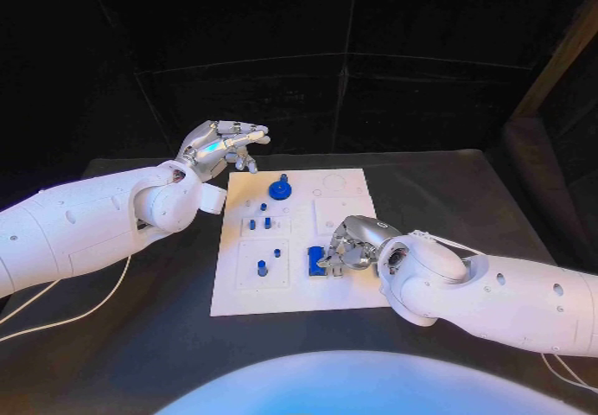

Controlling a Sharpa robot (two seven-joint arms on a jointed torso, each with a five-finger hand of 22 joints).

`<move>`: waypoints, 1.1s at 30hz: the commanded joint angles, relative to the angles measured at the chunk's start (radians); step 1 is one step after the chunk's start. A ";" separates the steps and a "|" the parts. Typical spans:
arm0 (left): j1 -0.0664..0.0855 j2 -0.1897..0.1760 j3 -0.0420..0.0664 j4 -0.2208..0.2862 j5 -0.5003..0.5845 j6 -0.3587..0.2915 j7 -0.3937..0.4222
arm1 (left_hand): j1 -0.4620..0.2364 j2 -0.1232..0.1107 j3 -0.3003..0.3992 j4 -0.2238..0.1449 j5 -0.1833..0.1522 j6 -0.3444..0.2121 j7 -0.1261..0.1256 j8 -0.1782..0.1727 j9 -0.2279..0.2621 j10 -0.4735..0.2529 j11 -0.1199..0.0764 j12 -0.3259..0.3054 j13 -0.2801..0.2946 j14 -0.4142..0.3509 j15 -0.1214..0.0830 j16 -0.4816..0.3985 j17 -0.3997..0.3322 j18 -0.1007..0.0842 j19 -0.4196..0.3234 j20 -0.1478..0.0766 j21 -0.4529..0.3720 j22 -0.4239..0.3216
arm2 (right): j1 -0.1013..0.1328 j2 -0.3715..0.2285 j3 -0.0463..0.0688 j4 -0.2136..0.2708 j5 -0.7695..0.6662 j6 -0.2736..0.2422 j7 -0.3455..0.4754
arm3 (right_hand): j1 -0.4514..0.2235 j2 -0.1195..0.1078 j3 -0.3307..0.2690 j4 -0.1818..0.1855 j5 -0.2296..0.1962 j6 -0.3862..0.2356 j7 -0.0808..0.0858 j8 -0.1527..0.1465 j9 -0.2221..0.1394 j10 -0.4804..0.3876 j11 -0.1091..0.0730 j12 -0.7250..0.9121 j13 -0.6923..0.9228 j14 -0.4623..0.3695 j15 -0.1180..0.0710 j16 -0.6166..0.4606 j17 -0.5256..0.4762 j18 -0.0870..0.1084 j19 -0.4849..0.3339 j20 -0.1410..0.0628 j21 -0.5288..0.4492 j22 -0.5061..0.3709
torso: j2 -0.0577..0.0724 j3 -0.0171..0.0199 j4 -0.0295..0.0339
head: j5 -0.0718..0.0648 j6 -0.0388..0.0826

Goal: Assemble the parts on the task board

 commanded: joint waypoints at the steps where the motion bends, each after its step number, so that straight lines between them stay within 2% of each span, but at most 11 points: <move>1: 0.001 -0.001 0.001 0.001 0.005 0.010 0.002 | -0.003 0.010 -0.007 -0.001 0.004 -0.006 -0.001 0.006 0.001 -0.006 -0.001 0.005 0.001 -0.008 0.000 -0.004 -0.001 0.020 -0.005 0.001 -0.005 -0.001 | 0.001 -0.008 0.000 0.010 0.002 -0.033 0.040 | -0.004 0.009 -0.006 -0.002 0.007 0.002 0.002 0.002 0.001 0.007 0.000 0.004 0.000 0.075 0.002 0.001 0.116 -0.009 0.004 -0.002 0.006 0.000 | 0.000 0.0005 -0.0010 | 0.000 0.000; 4: 0.001 -0.002 0.001 0.001 0.005 0.011 0.002 | -0.003 0.010 -0.007 -0.001 0.004 -0.006 -0.001 0.006 0.001 -0.006 -0.001 0.005 0.001 -0.008 0.000 -0.004 -0.001 0.020 -0.005 0.001 -0.005 -0.001 | 0.001 -0.028 0.001 0.024 0.028 -0.071 0.079 | -0.007 0.014 -0.012 0.001 0.030 -0.020 0.008 -0.011 -0.003 0.006 0.004 0.000 -0.001 0.074 0.004 -0.001 0.112 -0.009 0.003 -0.001 0.004 -0.003 | 0.000 0.0006 -0.0013 | 0.001 0.001; 6: 0.001 -0.003 0.001 0.002 0.005 0.010 0.003 | -0.003 0.010 -0.007 -0.001 0.004 -0.006 -0.001 0.006 0.001 -0.006 -0.001 0.005 0.001 -0.008 0.000 -0.004 -0.001 0.020 -0.005 0.001 -0.005 -0.001 | 0.002 -0.059 0.001 0.043 0.052 -0.096 0.114 | -0.003 0.018 -0.015 0.002 0.052 -0.053 0.018 -0.034 -0.012 0.005 0.012 -0.002 0.000 0.074 0.010 -0.002 0.112 -0.009 0.001 0.002 0.003 -0.004 | 0.000 0.0008 -0.0014 | 0.001 0.001; 11: 0.001 -0.006 0.001 0.003 0.005 0.008 0.003 | -0.003 0.010 -0.007 -0.001 0.004 -0.006 -0.001 0.006 0.001 -0.006 -0.001 0.005 0.001 -0.008 0.000 -0.004 -0.001 0.020 -0.005 0.001 -0.005 -0.001 | 0.017 -0.139 0.001 0.079 0.098 -0.092 0.148 | 0.007 0.026 -0.017 -0.002 0.074 -0.064 0.025 -0.049 -0.017 0.003 0.019 -0.006 0.000 0.074 0.016 -0.002 0.113 -0.009 0.001 0.008 0.003 -0.004 | -0.001 0.0000 -0.0027 | -0.005 0.001; 15: 0.001 -0.007 0.001 0.003 0.005 0.009 0.004 | -0.003 0.010 -0.007 -0.001 0.004 -0.006 -0.001 0.006 0.001 -0.006 -0.001 0.005 0.001 -0.008 0.000 -0.004 -0.001 0.020 -0.005 0.001 -0.005 -0.001 | 0.029 -0.207 0.001 0.098 0.119 -0.057 0.141 | 0.026 0.034 -0.016 -0.012 0.115 -0.060 0.028 -0.060 -0.021 0.002 0.021 -0.009 0.001 0.074 0.019 -0.002 0.114 -0.009 0.000 0.012 0.003 -0.004 | -0.001 -0.0010 -0.0048 | -0.016 0.006; 17: 0.001 -0.008 0.001 0.004 0.005 0.009 0.004 | -0.003 0.010 -0.007 -0.001 0.004 -0.006 -0.001 0.006 0.001 -0.006 -0.001 0.005 0.001 -0.008 0.000 -0.004 -0.001 0.020 -0.005 0.001 -0.005 -0.001 | 0.032 -0.233 0.001 0.105 0.120 -0.041 0.131 | 0.038 0.038 -0.015 -0.019 0.138 -0.057 0.029 -0.064 -0.023 0.002 0.021 -0.012 0.000 0.074 0.019 -0.003 0.113 -0.009 0.001 0.012 0.004 -0.003 | -0.001 -0.0001 -0.0050 | -0.020 0.007; 18: 0.001 -0.008 0.001 0.004 0.005 0.009 0.004 | -0.003 0.011 -0.008 -0.001 0.004 -0.006 -0.001 0.007 0.001 -0.007 -0.001 0.006 0.001 -0.008 0.000 -0.004 -0.001 0.020 -0.005 0.001 -0.006 -0.001 | 0.032 -0.245 0.001 0.108 0.117 -0.031 0.125 | 0.039 0.038 -0.015 -0.020 0.139 -0.057 0.029 -0.065 -0.023 0.001 0.021 -0.012 0.000 0.074 0.019 -0.003 0.113 -0.009 0.001 0.013 0.004 -0.003 | 0.000 0.0010 -0.0029 | -0.026 0.008; 22: 0.000 -0.008 0.001 0.005 0.005 0.009 0.004 | -0.003 0.011 -0.008 -0.001 0.004 -0.006 -0.001 0.007 0.001 -0.007 -0.001 0.007 0.001 -0.008 0.000 -0.004 -0.001 0.020 -0.005 0.001 -0.006 -0.001 | 0.034 -0.281 0.001 0.109 0.084 0.025 0.105 | 0.043 0.037 -0.017 -0.023 0.146 -0.053 0.028 -0.066 -0.024 0.001 0.021 -0.015 -0.001 0.074 0.019 -0.004 0.111 -0.009 0.001 0.013 0.004 -0.003 | 0.000 0.0017 -0.0075 | -0.035 0.007; 25: 0.000 -0.009 0.001 0.006 0.005 0.009 0.004 | -0.004 0.012 -0.009 0.000 0.004 -0.006 0.000 0.007 0.001 -0.007 0.000 0.007 0.001 -0.009 0.000 -0.004 -0.001 0.020 -0.005 0.001 -0.007 -0.002 | 0.034 -0.292 0.001 0.106 0.059 0.062 0.095 | 0.042 0.034 -0.021 -0.023 0.147 -0.049 0.028 -0.067 -0.024 -0.001 0.021 -0.019 -0.004 0.073 0.019 -0.006 0.108 -0.009 0.000 0.014 0.004 -0.003 | 0.000 0.0017 -0.0062 | -0.043 0.007; 29: -0.001 -0.009 0.001 0.006 0.005 0.009 0.005 | -0.004 0.012 -0.009 0.000 0.004 -0.006 0.000 0.007 0.001 -0.007 0.000 0.007 0.001 -0.009 0.000 -0.004 -0.001 0.020 -0.005 0.001 -0.007 -0.002 | 0.034 -0.291 0.000 0.096 0.023 0.103 0.079 | 0.037 0.032 -0.027 -0.021 0.145 -0.037 0.026 -0.066 -0.023 -0.003 0.020 -0.025 -0.007 0.072 0.019 -0.008 0.106 -0.008 -0.001 0.014 0.002 -0.005 | 0.000 0.0020 -0.0079 | -0.047 0.008; 33: -0.002 -0.009 0.001 0.007 0.005 0.010 0.005 | -0.004 0.012 -0.009 0.000 0.004 -0.006 0.000 0.007 0.001 -0.007 0.000 0.007 0.001 -0.009 0.000 -0.004 -0.001 0.020 -0.005 0.001 -0.007 -0.002 | 0.032 -0.277 0.000 0.081 0.007 0.123 0.067 | 0.031 0.032 -0.033 -0.018 0.141 -0.032 0.025 -0.067 -0.023 -0.004 0.019 -0.029 -0.009 0.072 0.018 -0.009 0.104 -0.008 -0.002 0.013 0.000 -0.007 | 0.000 0.0024 -0.0014 | -0.052 0.010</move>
